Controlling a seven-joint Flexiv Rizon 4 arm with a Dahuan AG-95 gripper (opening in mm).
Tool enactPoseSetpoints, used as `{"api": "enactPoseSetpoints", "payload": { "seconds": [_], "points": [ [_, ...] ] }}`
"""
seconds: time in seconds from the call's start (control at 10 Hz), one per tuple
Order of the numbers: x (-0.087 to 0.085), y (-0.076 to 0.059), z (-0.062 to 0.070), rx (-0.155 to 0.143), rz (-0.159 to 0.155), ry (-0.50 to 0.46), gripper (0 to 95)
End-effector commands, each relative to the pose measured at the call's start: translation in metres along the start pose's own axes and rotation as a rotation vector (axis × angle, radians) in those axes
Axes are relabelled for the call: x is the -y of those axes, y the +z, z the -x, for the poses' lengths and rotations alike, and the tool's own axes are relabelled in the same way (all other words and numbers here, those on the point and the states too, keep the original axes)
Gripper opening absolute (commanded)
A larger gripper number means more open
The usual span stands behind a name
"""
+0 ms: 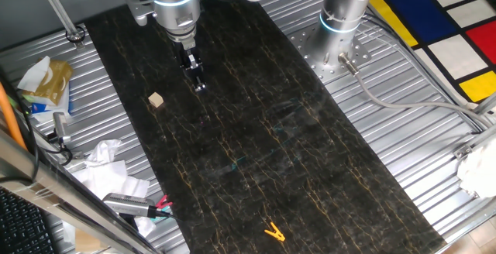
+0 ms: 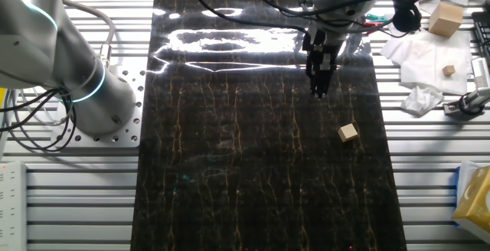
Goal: Hold a small block with the gripper and sweep it from left to right on the table
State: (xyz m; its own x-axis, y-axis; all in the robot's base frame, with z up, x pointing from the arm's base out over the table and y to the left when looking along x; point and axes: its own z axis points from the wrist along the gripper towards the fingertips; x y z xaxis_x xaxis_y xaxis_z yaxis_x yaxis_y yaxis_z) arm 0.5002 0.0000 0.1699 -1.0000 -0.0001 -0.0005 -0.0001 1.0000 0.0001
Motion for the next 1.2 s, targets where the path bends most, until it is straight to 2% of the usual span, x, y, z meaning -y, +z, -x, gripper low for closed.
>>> {"api": "enactPoseSetpoints", "payload": {
  "seconds": [0.1,0.2,0.3,0.7,1.2],
  "points": [
    [0.0,-0.0001,-0.0002,-0.001,0.0,0.0,95.0],
    [0.0,0.0,-0.0002,0.106,0.043,0.029,0.0],
    [-0.0001,-0.0003,-0.0002,0.108,0.034,0.029,0.0],
    [-0.0006,0.0003,-0.0006,0.088,0.034,0.03,0.0],
    [-0.0008,0.0001,-0.0007,0.102,0.014,-0.007,0.0]
  ]
}}
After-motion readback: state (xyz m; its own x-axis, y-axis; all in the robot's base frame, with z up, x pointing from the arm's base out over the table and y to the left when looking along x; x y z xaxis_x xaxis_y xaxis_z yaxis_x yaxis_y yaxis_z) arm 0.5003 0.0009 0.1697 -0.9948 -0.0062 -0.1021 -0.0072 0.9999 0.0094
